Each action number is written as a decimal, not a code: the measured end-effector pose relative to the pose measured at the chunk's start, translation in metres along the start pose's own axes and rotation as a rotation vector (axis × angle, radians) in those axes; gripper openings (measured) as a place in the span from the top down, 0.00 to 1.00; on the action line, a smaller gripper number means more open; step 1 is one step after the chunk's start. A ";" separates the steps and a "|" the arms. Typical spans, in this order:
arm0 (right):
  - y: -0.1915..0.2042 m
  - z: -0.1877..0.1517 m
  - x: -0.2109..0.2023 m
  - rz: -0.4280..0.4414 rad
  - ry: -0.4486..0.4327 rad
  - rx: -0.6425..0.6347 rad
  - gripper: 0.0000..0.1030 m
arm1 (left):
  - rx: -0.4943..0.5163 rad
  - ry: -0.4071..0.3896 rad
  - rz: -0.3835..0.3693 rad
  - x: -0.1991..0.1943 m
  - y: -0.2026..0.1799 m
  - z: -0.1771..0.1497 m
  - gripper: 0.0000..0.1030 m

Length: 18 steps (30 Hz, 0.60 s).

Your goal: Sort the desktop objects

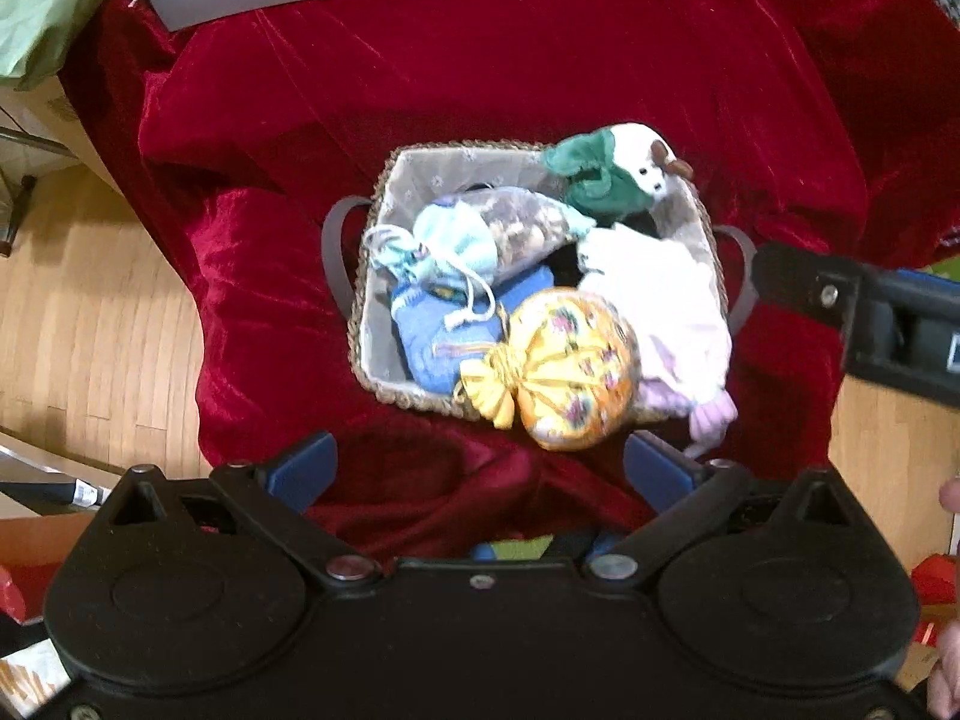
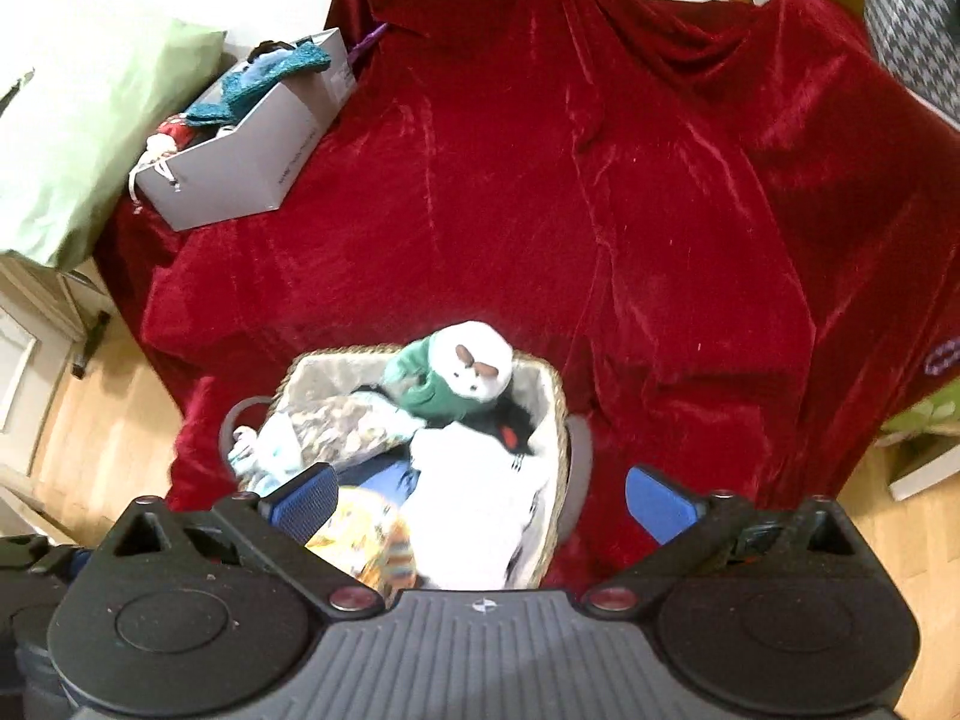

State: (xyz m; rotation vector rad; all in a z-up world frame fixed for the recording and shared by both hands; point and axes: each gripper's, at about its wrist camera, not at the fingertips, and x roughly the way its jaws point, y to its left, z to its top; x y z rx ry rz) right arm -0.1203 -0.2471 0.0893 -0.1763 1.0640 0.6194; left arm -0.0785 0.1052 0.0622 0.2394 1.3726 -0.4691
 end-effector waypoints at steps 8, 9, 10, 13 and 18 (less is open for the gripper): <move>0.010 -0.028 0.002 0.027 0.121 -0.017 0.01 | 0.008 -0.008 -0.017 -0.013 -0.004 -0.017 0.04; 0.011 -0.031 0.003 0.031 0.135 -0.005 0.01 | 0.008 -0.014 -0.009 -0.015 -0.004 -0.019 0.04; 0.011 -0.033 0.003 0.032 0.148 0.006 0.01 | 0.009 -0.023 -0.001 -0.016 -0.004 -0.021 0.04; 0.015 -0.037 0.003 0.033 0.166 0.014 0.01 | 0.014 -0.035 0.013 -0.018 -0.007 -0.024 0.04; 0.020 -0.041 0.004 0.005 0.178 0.002 0.02 | 0.035 -0.033 0.019 -0.017 -0.010 -0.028 0.04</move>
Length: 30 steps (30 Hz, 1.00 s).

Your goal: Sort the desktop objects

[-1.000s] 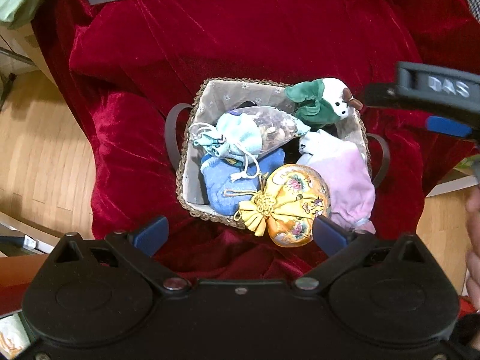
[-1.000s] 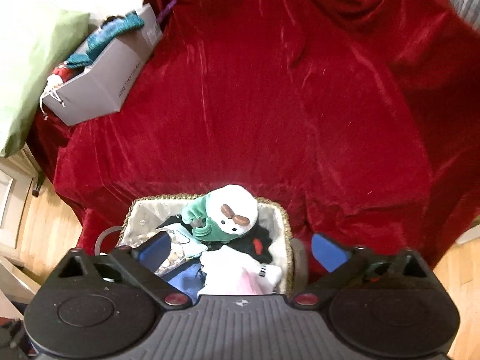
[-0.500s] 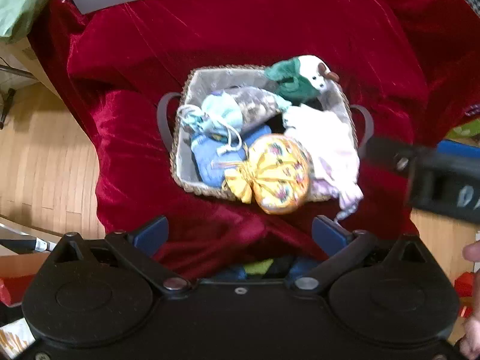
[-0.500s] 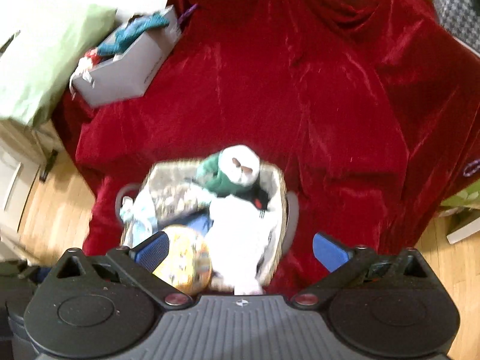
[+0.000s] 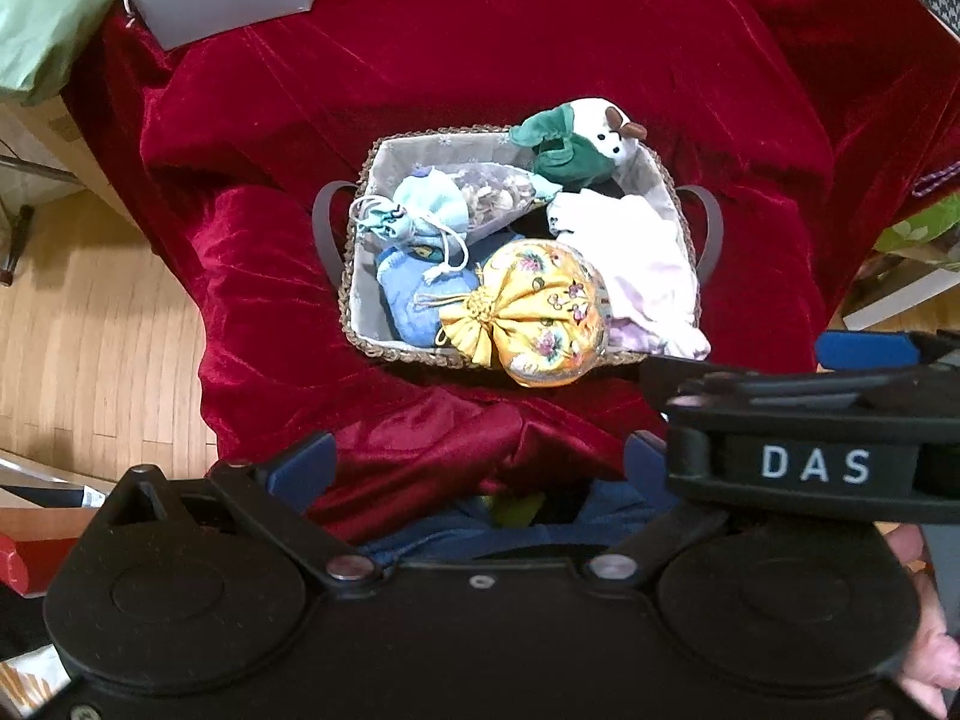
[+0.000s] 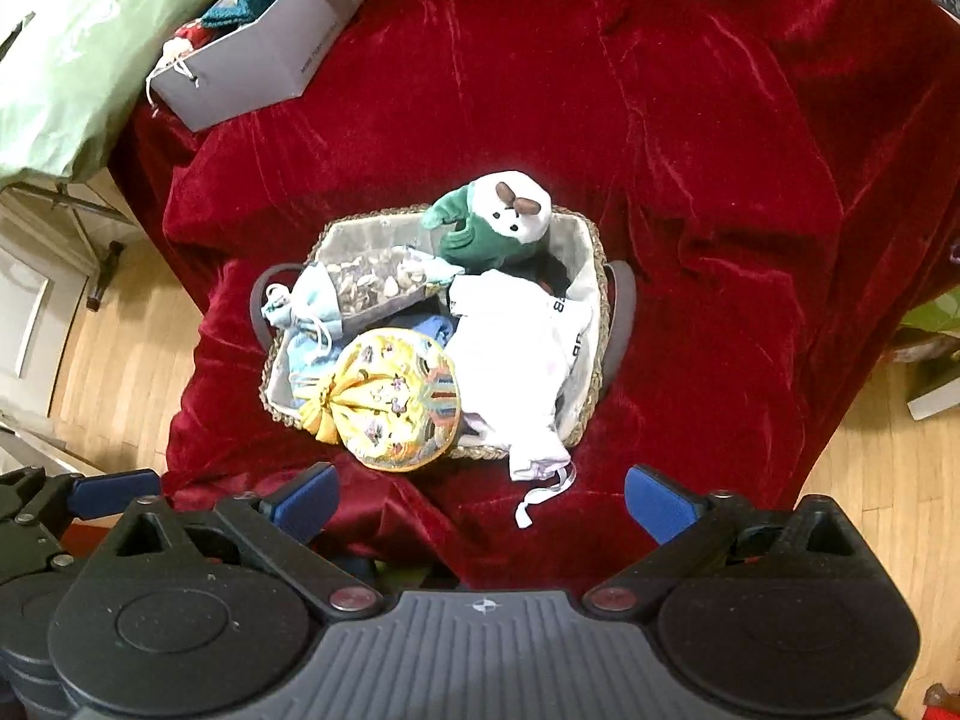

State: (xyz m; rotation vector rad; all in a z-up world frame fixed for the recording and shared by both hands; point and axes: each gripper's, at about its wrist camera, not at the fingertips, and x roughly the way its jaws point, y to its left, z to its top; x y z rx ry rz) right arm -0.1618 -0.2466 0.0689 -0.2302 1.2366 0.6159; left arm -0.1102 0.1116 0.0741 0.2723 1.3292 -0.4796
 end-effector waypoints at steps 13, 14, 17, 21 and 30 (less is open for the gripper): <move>-0.004 -0.002 0.007 -0.045 0.007 0.011 0.02 | 0.023 0.023 0.006 0.006 -0.006 -0.009 0.04; -0.004 -0.003 0.007 -0.044 0.009 0.013 0.02 | 0.020 0.023 0.005 0.006 -0.007 -0.009 0.04; -0.004 -0.003 0.008 -0.044 0.009 0.015 0.02 | 0.007 0.026 -0.005 0.007 -0.006 -0.009 0.04; -0.003 -0.004 0.008 -0.043 0.009 0.012 0.02 | -0.022 0.035 -0.018 0.009 -0.002 -0.008 0.04; 0.000 -0.005 0.009 -0.040 0.012 -0.001 0.02 | -0.056 0.063 -0.046 0.012 0.000 -0.007 0.04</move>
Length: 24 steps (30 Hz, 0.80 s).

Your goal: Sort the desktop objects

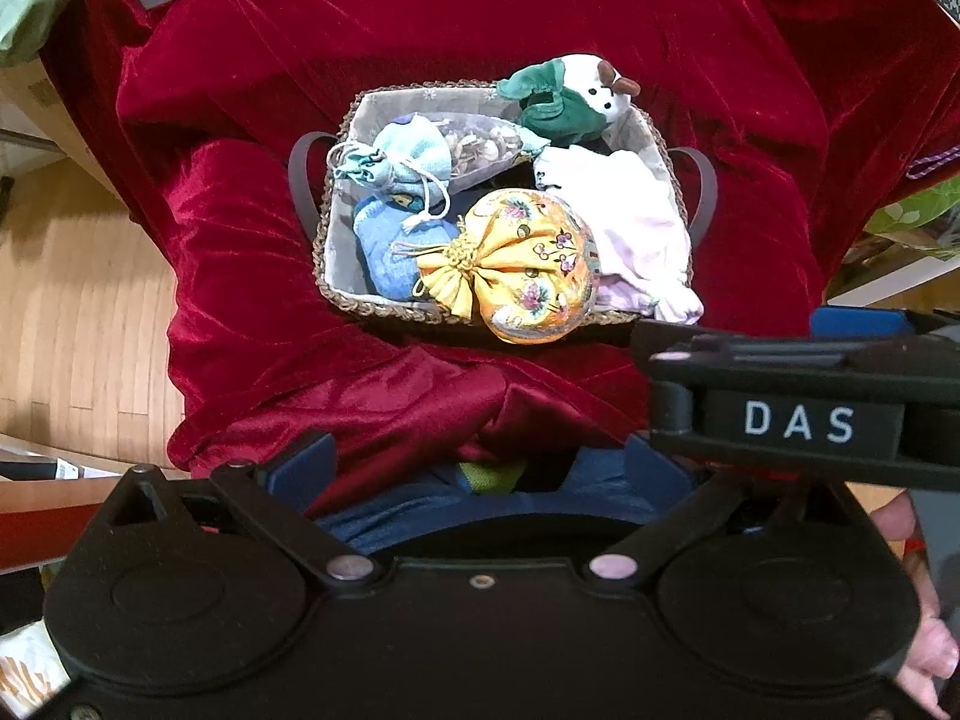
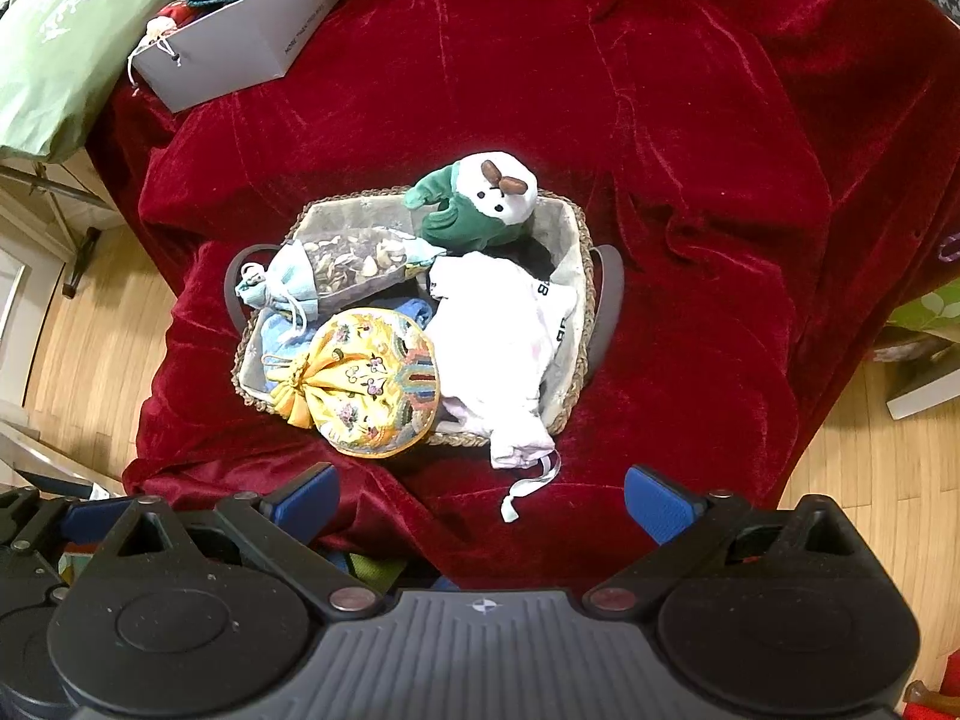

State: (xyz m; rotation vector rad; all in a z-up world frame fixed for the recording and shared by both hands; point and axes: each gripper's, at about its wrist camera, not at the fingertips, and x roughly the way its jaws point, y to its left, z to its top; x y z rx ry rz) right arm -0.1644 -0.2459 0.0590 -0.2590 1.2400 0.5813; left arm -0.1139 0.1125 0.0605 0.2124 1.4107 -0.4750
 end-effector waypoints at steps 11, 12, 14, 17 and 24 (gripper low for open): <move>-0.013 0.006 0.002 0.005 0.004 0.034 0.01 | -0.037 0.054 0.011 0.009 0.004 0.011 0.04; -0.015 0.007 0.002 0.008 0.006 0.037 0.01 | -0.035 0.058 0.017 0.010 0.003 0.013 0.04; -0.018 0.009 0.003 0.017 0.012 0.044 0.01 | -0.026 0.067 0.021 0.010 0.002 0.018 0.04; -0.021 0.016 0.005 0.024 0.025 0.055 0.01 | -0.007 0.079 0.031 0.010 0.000 0.026 0.04; -0.030 0.041 0.015 0.019 0.060 0.092 0.01 | 0.017 0.094 0.034 0.011 -0.004 0.055 0.04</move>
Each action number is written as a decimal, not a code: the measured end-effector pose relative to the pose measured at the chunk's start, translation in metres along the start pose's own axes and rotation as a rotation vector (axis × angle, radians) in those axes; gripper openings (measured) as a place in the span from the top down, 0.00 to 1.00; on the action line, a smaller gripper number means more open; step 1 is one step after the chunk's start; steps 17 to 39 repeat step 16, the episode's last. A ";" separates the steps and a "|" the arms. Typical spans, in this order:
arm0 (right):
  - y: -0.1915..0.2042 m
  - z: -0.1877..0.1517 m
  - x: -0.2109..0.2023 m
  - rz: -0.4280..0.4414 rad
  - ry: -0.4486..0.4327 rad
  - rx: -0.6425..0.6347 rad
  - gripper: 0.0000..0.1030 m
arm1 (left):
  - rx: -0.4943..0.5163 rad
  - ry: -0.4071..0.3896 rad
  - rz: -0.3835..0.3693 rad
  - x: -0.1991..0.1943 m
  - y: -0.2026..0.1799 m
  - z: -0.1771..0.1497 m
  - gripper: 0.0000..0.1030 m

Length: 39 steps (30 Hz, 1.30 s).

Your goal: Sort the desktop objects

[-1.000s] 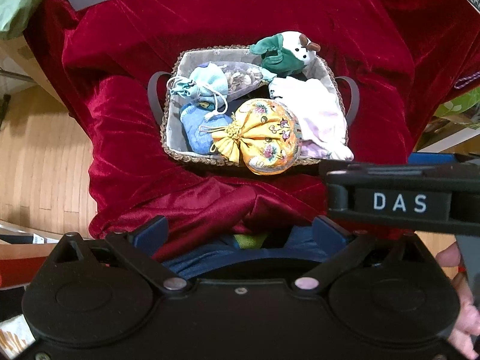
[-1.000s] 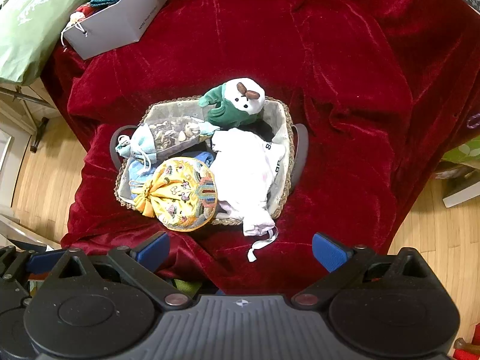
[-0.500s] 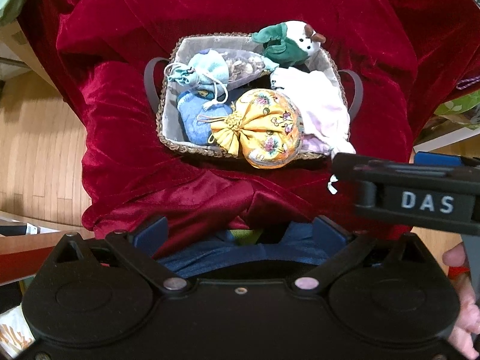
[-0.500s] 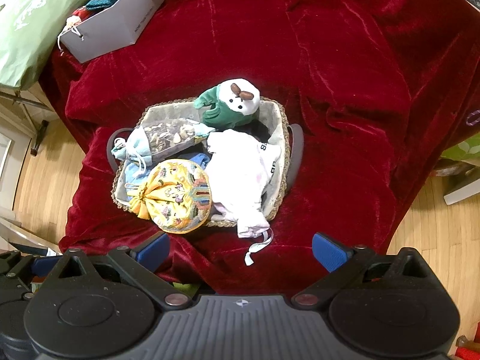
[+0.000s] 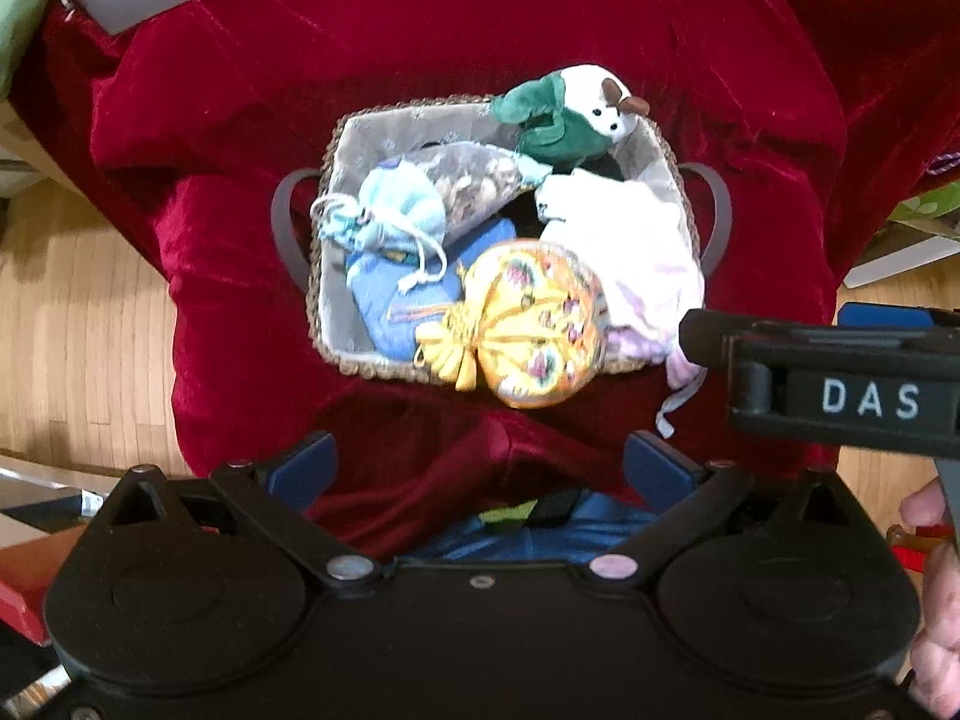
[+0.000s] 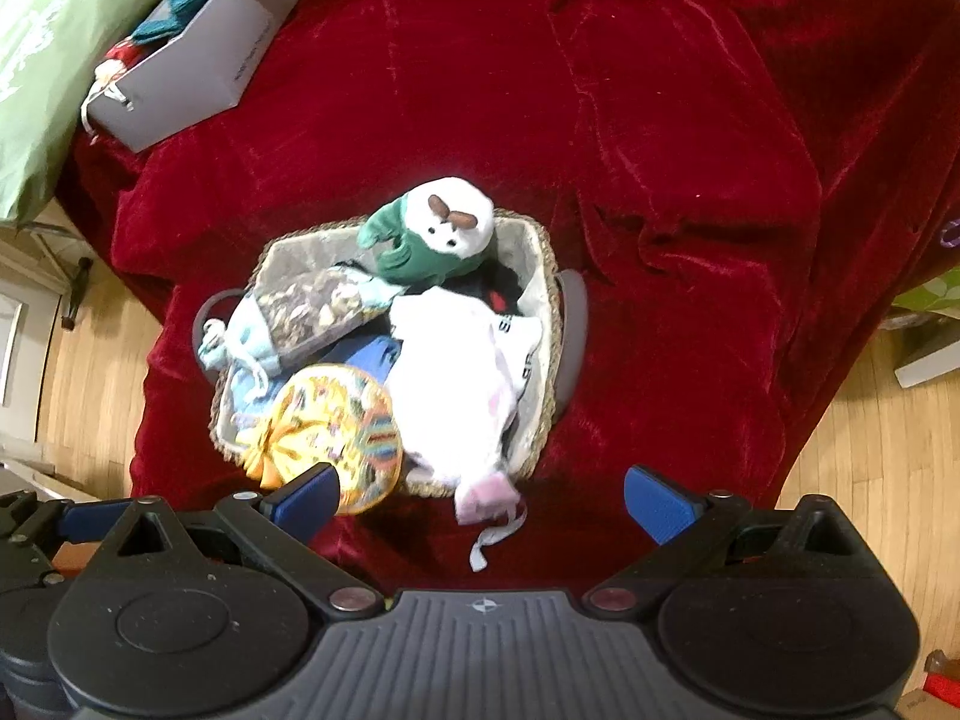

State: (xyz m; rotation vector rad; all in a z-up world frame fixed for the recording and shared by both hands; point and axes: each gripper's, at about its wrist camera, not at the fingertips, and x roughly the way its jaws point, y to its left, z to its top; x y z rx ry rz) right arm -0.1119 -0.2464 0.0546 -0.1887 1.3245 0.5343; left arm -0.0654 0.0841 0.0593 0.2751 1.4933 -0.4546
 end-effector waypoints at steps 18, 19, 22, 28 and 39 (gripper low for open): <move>0.008 0.036 0.025 -0.035 0.139 0.004 0.02 | 0.006 0.086 -0.032 0.007 0.007 0.041 0.04; 0.008 0.036 0.025 -0.035 0.139 0.004 0.02 | 0.006 0.086 -0.032 0.007 0.007 0.041 0.04; 0.008 0.036 0.025 -0.035 0.139 0.004 0.02 | 0.006 0.086 -0.032 0.007 0.007 0.041 0.04; 0.008 0.036 0.025 -0.035 0.139 0.004 0.02 | 0.006 0.086 -0.032 0.007 0.007 0.041 0.04; 0.008 0.036 0.025 -0.035 0.139 0.004 0.02 | 0.006 0.086 -0.032 0.007 0.007 0.041 0.04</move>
